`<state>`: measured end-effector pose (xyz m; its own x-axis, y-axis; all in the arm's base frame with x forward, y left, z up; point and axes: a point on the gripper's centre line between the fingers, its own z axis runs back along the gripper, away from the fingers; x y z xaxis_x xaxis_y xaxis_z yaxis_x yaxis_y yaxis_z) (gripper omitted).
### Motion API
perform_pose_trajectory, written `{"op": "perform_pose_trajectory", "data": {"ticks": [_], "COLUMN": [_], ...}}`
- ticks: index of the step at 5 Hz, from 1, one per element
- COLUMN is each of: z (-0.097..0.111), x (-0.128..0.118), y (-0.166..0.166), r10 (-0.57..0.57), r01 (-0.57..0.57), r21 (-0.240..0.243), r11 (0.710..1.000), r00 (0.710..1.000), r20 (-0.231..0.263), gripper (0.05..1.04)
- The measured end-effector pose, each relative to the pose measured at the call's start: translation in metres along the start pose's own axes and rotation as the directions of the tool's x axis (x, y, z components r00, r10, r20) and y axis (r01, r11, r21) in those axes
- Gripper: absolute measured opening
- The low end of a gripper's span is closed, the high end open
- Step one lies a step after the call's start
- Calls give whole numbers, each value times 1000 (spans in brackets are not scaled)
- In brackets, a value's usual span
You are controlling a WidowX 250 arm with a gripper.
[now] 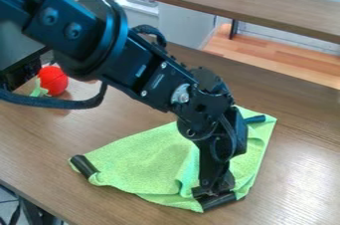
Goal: Unfold the cloth bottom right to the top left
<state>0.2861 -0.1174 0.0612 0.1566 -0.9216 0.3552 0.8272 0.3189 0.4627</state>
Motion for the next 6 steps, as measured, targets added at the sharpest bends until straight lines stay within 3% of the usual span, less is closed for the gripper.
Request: {"op": "perform_pose_trajectory", "data": {"ticks": [1,2,3,4,6], "z": [-5,-5,-4,-8,-21], "x": [-4,-5,8,15,16], "y": [-5,-18,-20,-21,-28], "r10": [6,15,42,10,-39], "r01": [-6,-15,-40,-8,45], "r21": [-19,-4,81,128,151], "r11": [1000,1000,996,992,987], "r00": [1000,999,999,1000,998], "r20": [-16,-37,-24,-16,-43], "gripper": [1001,1000,1000,1000,1000]}}
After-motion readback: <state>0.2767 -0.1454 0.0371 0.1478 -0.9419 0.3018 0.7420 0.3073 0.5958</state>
